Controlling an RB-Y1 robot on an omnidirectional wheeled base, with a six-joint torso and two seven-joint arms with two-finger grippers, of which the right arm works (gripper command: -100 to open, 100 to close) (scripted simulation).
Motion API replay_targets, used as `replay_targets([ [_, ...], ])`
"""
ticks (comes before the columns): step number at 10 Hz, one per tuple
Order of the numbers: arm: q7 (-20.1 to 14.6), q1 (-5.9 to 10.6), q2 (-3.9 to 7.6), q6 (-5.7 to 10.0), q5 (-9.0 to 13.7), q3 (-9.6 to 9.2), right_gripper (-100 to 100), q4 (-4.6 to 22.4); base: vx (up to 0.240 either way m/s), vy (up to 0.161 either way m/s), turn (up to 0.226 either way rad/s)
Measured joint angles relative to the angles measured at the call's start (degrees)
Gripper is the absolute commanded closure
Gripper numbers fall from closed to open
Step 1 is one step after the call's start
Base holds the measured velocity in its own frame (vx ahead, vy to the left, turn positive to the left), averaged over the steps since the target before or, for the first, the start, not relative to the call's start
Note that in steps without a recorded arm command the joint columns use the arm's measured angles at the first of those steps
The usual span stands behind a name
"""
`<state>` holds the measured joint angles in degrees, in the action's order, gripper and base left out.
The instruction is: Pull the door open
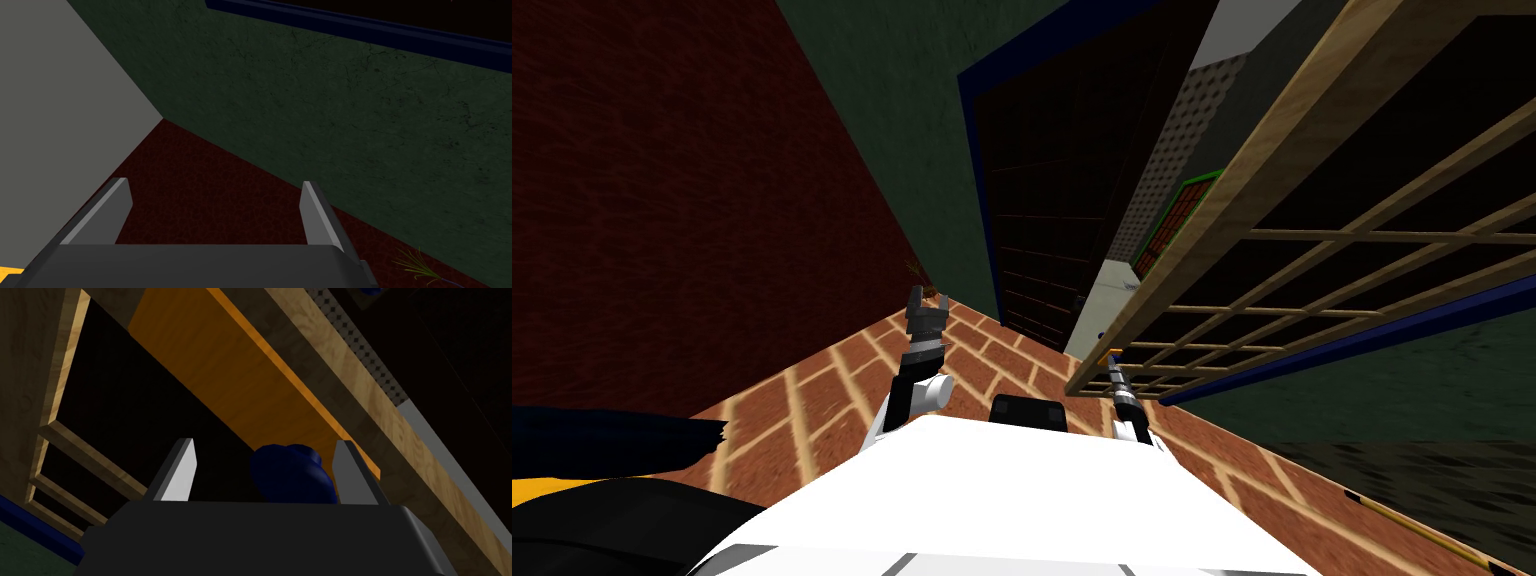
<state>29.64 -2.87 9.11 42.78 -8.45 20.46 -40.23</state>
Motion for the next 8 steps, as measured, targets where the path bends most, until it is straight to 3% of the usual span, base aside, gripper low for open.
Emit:
replay_targets([
  [4,-5.76,-0.81,-0.19,-0.23,-1.07,-0.72,100,-1.74,-0.014,-0.001,-0.005],
  [5,-6.35,-0.05,0.19,0.55,-1.03,-0.62,100,-0.08,-0.009,0.01,-0.012],
  [8,-10.24,0.52,0.36,1.95,-1.76,-0.8,100,1.03,-0.015,-0.005,-0.025],
])
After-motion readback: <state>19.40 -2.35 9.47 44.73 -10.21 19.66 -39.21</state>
